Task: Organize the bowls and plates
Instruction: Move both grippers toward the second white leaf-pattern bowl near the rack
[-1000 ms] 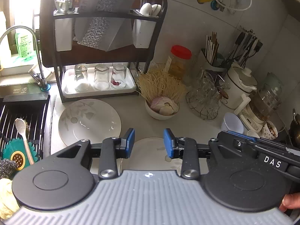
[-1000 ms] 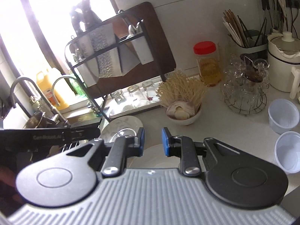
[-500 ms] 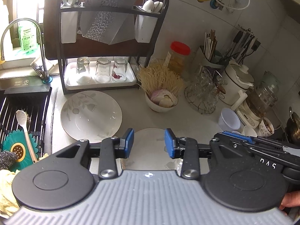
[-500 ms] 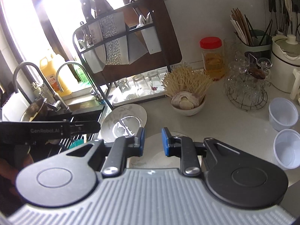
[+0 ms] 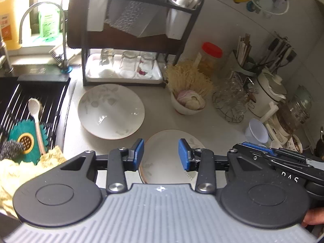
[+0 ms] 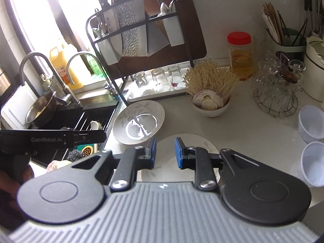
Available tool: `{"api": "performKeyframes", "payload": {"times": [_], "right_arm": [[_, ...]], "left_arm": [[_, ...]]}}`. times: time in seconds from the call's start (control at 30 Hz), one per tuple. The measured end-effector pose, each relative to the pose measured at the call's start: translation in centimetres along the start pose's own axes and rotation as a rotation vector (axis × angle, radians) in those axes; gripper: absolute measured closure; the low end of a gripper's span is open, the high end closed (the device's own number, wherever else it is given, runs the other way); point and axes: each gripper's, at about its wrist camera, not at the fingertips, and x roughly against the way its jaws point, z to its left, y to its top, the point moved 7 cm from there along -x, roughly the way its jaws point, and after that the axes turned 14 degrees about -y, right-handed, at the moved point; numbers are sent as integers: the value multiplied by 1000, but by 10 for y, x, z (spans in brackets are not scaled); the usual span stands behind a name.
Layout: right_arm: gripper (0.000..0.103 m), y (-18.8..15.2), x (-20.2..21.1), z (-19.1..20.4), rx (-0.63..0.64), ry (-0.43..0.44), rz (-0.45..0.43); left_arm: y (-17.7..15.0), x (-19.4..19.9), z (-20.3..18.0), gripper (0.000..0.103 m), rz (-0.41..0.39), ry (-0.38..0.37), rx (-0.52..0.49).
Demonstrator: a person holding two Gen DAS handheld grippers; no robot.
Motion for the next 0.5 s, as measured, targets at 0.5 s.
{"api": "performKeyframes", "payload": {"times": [0.5], "right_arm": [[79, -6, -26, 14, 108, 97, 58]], "left_arm": [[-28, 0, 25, 60, 3, 100, 138]]}}
